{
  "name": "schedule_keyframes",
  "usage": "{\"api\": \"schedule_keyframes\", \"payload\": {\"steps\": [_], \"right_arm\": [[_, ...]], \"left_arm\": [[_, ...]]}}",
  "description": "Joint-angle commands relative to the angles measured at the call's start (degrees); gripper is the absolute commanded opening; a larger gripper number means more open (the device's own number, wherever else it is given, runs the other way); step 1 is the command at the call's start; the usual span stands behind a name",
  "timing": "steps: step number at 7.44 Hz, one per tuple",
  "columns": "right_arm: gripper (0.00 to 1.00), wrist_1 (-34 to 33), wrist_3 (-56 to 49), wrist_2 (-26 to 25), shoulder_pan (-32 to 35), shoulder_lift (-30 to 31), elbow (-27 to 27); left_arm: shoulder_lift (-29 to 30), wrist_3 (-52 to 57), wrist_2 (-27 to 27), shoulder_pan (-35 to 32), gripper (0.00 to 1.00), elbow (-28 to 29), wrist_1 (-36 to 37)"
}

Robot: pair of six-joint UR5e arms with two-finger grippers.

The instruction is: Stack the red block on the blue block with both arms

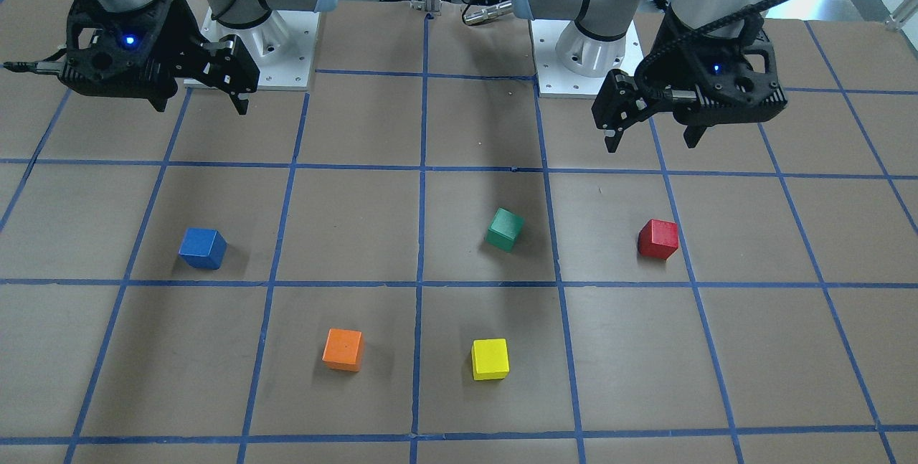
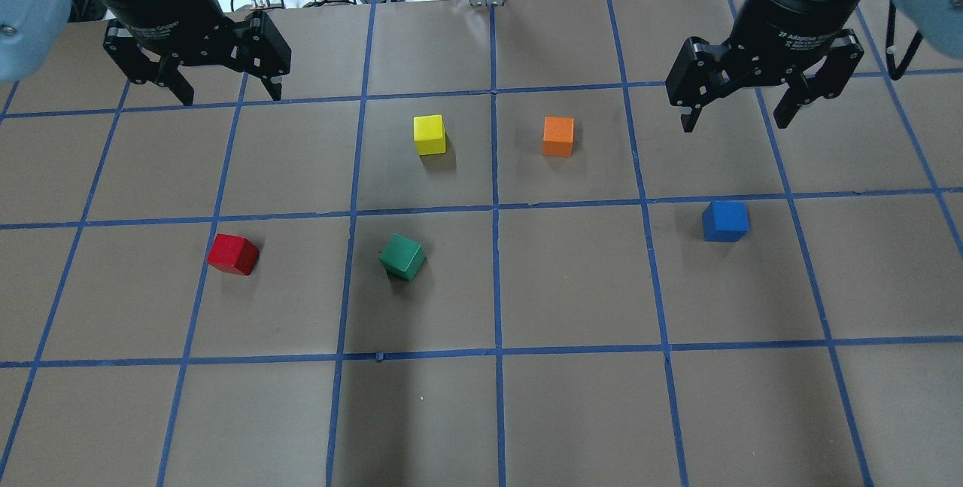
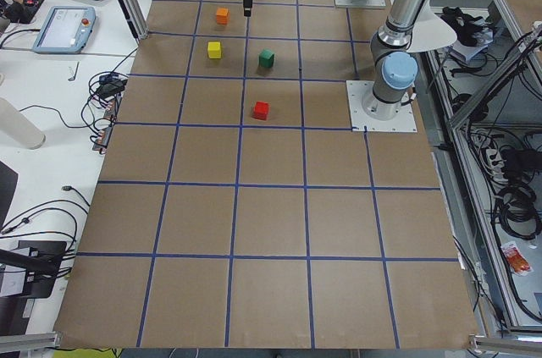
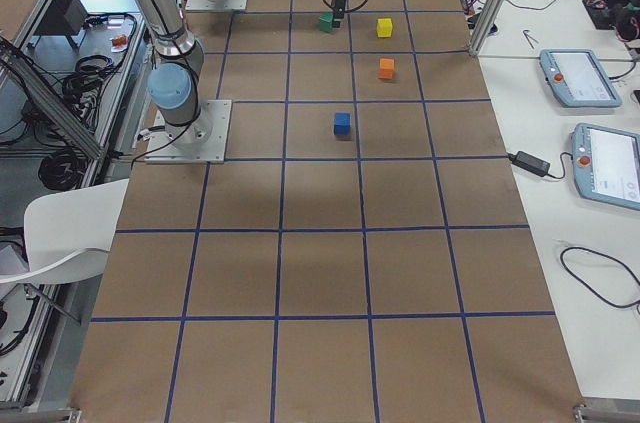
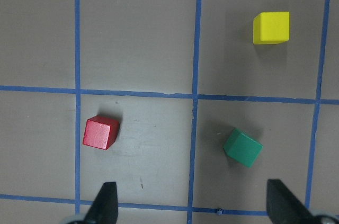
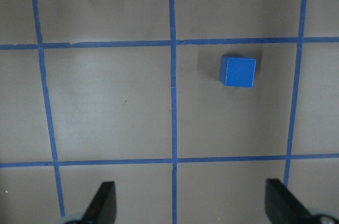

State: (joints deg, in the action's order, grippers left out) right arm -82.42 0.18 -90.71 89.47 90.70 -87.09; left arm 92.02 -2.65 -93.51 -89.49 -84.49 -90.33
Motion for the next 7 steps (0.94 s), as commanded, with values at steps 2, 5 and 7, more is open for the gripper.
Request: {"api": "schedule_keyframes", "payload": {"steps": [2, 5, 7], "right_arm": [[1.00, 0.2, 0.0, 0.1, 0.0, 0.0, -0.4], [1.00, 0.2, 0.0, 0.3, 0.0, 0.0, -0.4], [1.00, 0.0, 0.0, 0.4, 0.0, -0.1, -0.4]], "left_arm": [[-0.3, 0.1, -0.1, 0.1, 1.00, -0.1, -0.5], [-0.3, 3.8, -0.3, 0.7, 1.00, -0.2, -0.3], [-0.7, 8.1, -0.3, 3.5, 1.00, -1.0, -0.6]]}}
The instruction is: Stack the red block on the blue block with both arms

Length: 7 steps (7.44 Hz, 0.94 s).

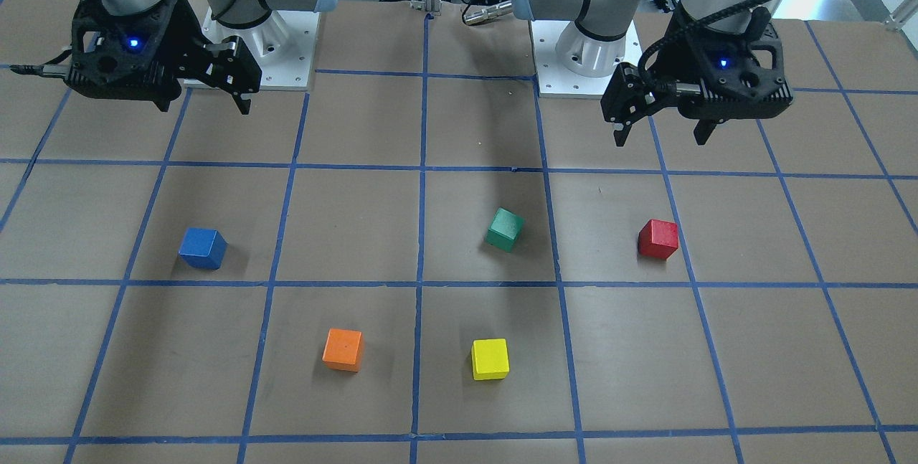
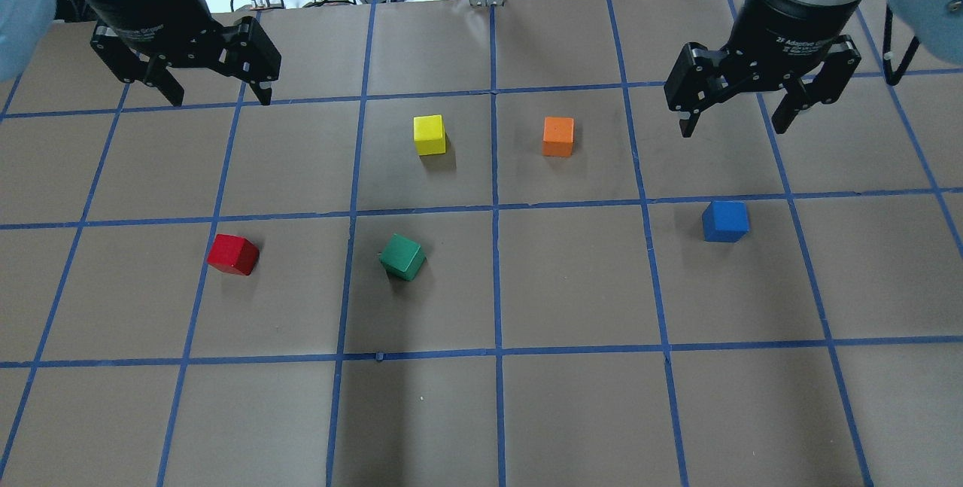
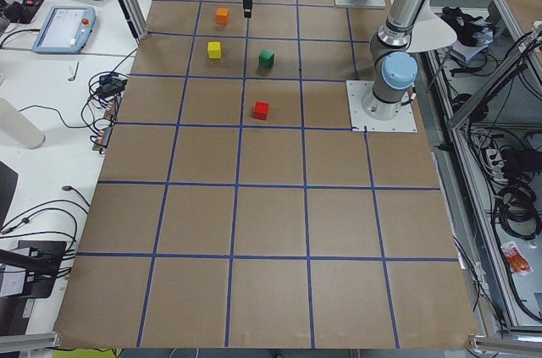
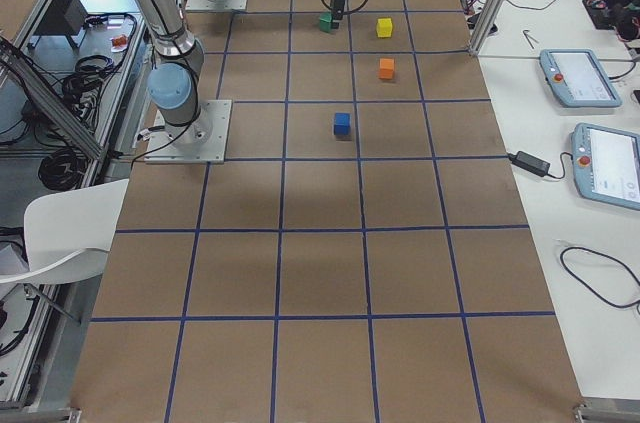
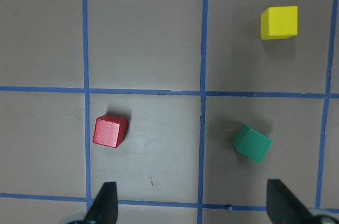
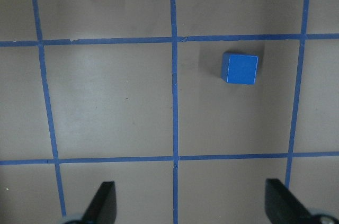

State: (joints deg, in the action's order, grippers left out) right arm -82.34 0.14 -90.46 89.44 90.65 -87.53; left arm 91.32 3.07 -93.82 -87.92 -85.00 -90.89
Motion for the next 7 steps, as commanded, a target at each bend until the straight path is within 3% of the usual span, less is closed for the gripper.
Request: {"api": "schedule_keyframes", "payload": {"steps": [1, 3, 7], "right_arm": [[1.00, 0.0, 0.0, -0.3, 0.0, 0.0, -0.2], [1.00, 0.0, 0.0, -0.1, 0.0, 0.0, -0.2], [1.00, 0.1, 0.0, -0.5, -0.1, -0.1, -0.2]], "left_arm": [[0.4, 5.2, 0.7, 6.1, 1.00, -3.0, 0.7], [0.2, 13.1, 3.4, 13.4, 1.00, -11.8, 2.6], [1.5, 18.7, 3.0, 18.1, 1.00, -33.0, 30.7]]}}
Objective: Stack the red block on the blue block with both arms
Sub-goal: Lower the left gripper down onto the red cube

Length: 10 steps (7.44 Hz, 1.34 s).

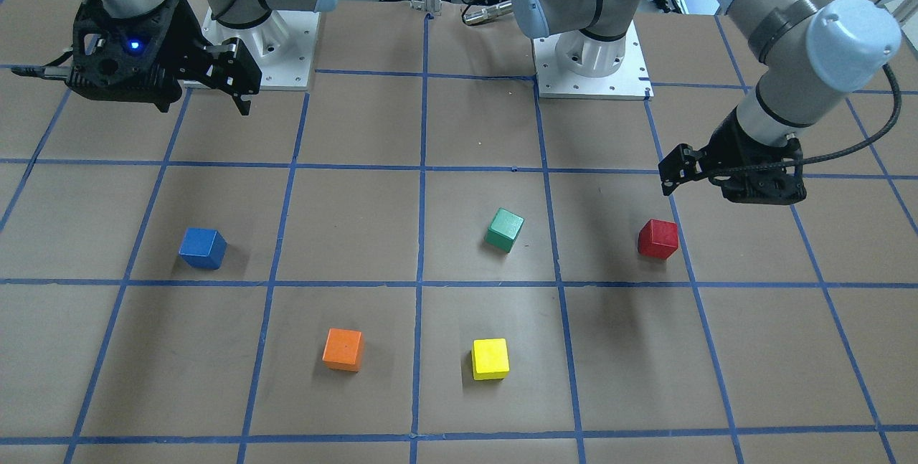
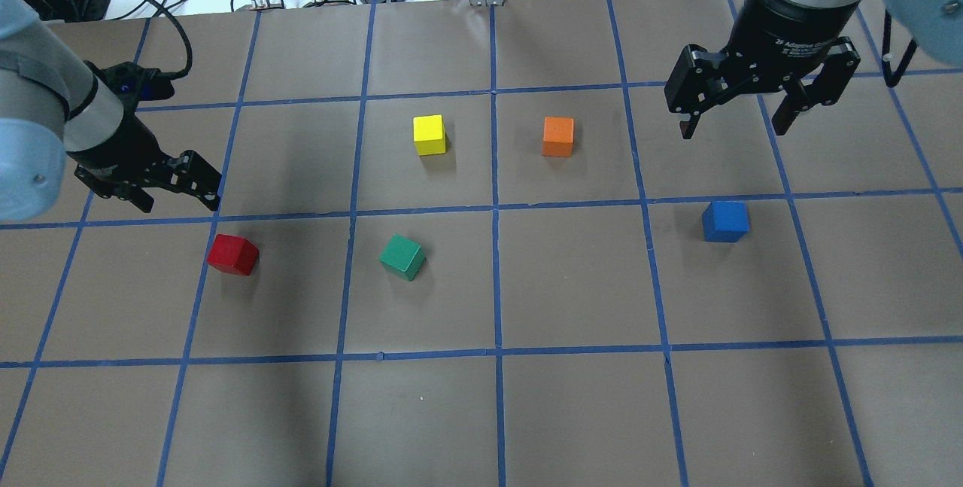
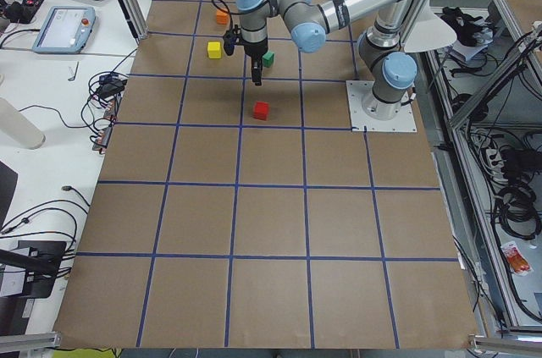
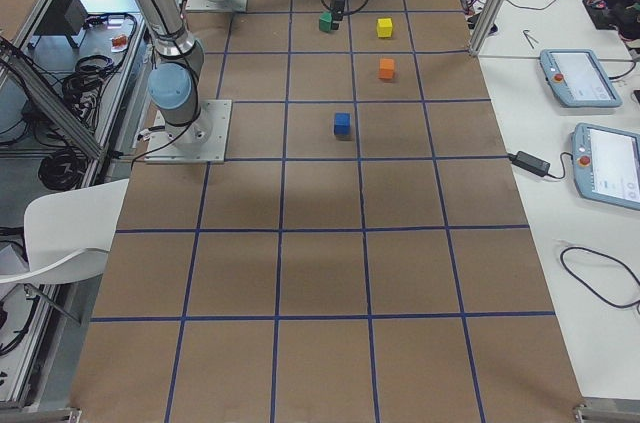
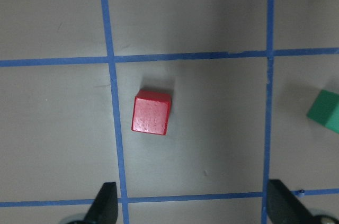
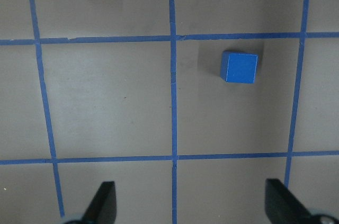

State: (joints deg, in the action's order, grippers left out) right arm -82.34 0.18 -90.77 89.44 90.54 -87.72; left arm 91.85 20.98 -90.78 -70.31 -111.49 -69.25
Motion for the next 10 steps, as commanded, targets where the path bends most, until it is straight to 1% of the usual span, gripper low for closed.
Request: {"api": "schedule_keyframes", "payload": {"steps": [1, 2, 6, 8, 9, 10], "right_arm": [[1.00, 0.1, 0.0, -0.3, 0.0, 0.0, -0.1], [1.00, 0.1, 0.0, -0.3, 0.0, 0.0, -0.2], [1.00, 0.0, 0.0, -0.1, -0.1, 0.0, -0.2], [1.00, 0.0, 0.0, -0.1, -0.1, 0.0, -0.2], [1.00, 0.1, 0.0, -0.6, -0.1, 0.0, -0.2], [1.00, 0.0, -0.1, -0.6, -0.1, 0.0, -0.2]], "left_arm": [[1.8, 0.9, 0.2, 0.5, 1.00, -11.0, 15.9], [3.5, 0.7, 0.3, 0.5, 1.00, -12.8, 19.6], [8.4, 3.3, 0.3, 0.4, 1.00, -13.1, 26.1], [10.6, 8.3, 0.1, 0.5, 1.00, -13.1, 28.4], [11.2, 8.5, 0.1, 0.5, 1.00, -13.2, 28.6], [11.5, 8.8, -0.1, 0.5, 0.97, -13.2, 28.6]]}}
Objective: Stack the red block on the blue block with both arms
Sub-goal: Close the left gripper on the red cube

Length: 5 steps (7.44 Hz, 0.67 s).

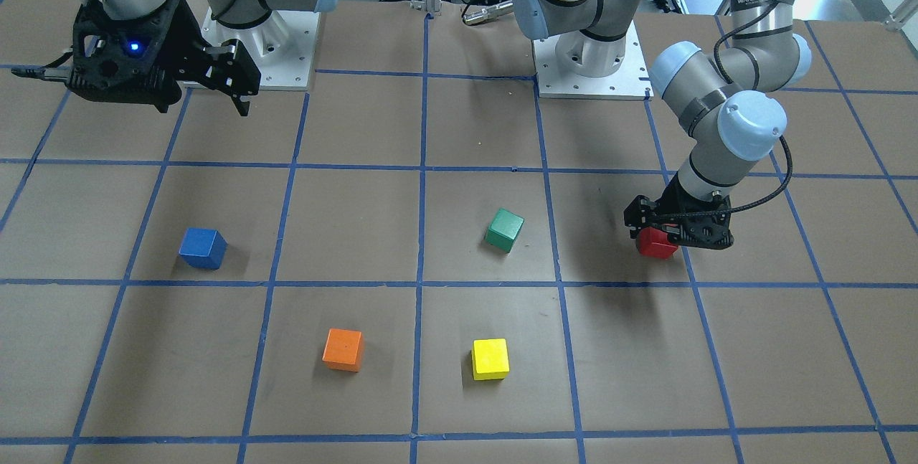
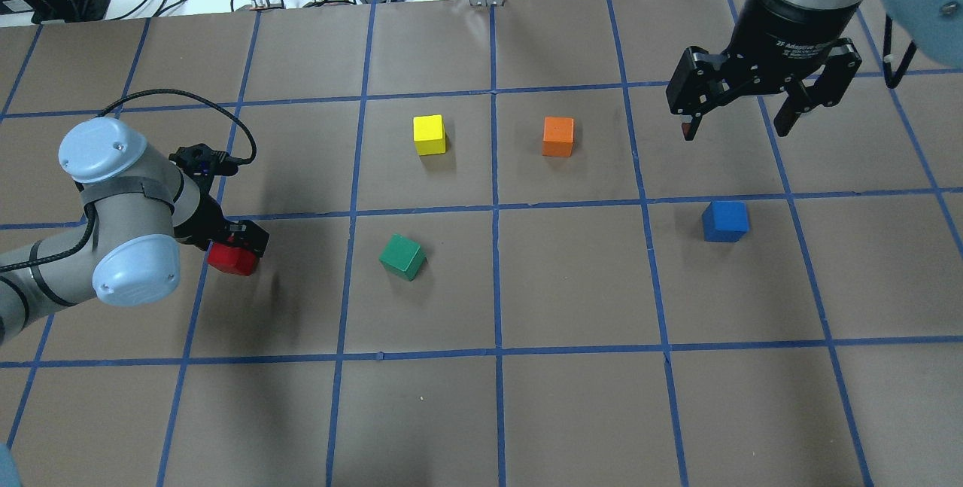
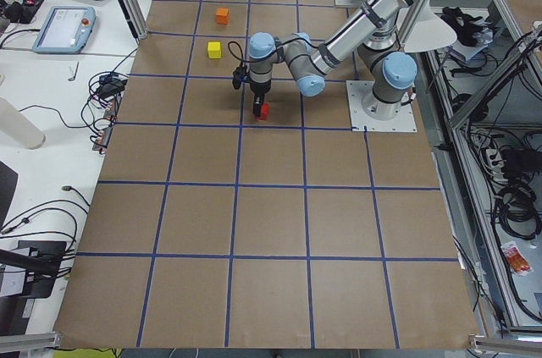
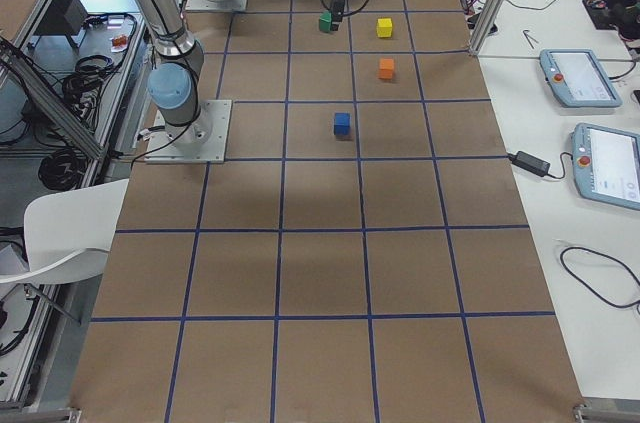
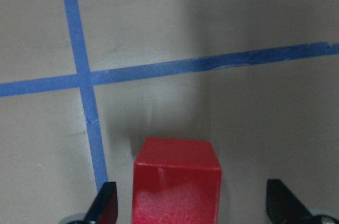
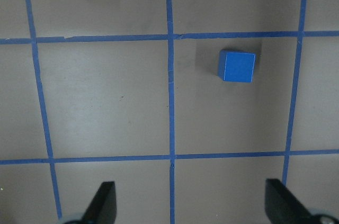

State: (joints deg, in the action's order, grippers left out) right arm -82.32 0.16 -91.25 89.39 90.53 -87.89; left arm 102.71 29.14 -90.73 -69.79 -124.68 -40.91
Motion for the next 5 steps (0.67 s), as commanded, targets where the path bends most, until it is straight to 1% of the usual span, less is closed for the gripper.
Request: {"api": "schedule_keyframes", "payload": {"steps": [1, 2, 3, 4, 5], "right_arm": [[1.00, 0.0, -0.2, -0.2, 0.0, 0.0, 0.0], [1.00, 0.2, -0.1, -0.2, 0.0, 0.1, 0.0], [1.00, 0.1, -0.1, -0.1, 0.0, 0.0, 0.1], [1.00, 0.1, -0.1, -0.2, 0.0, 0.0, 0.0], [1.00, 0.1, -0.1, -0.2, 0.0, 0.0, 0.0]], "left_arm": [[0.6, 0.7, -0.1, 0.0, 0.66, 0.0, 0.3], [0.6, 0.7, -0.1, 0.0, 0.39, 0.1, 0.3], [0.6, 0.7, -0.1, 0.0, 0.23, 0.1, 0.4], [0.5, 0.7, -0.1, 0.0, 0.09, 0.1, 0.6], [0.0, 0.7, -0.2, 0.0, 0.01, 0.3, 0.5]]}}
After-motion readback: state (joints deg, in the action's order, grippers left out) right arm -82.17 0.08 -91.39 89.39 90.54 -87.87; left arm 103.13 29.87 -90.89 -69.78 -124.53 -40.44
